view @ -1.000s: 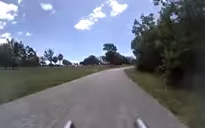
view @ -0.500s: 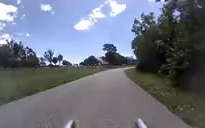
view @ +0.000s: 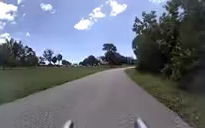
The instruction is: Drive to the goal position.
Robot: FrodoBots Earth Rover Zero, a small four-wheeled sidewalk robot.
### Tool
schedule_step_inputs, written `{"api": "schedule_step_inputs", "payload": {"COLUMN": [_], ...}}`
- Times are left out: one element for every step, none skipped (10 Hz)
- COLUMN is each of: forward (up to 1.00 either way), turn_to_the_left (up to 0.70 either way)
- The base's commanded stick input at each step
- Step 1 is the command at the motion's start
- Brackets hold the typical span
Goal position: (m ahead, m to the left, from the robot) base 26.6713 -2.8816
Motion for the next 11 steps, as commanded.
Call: {"api": "schedule_step_inputs", "payload": {"forward": [0.50, 0.50, 0.50, 0.50, 0.50, 0.50, 0.50, 0.50, 0.50, 0.50, 0.50], "turn_to_the_left": [0.00, 0.00, 0.00, 0.00, 0.00, 0.00, 0.00, 0.00, 0.00, 0.00, 0.00]}}
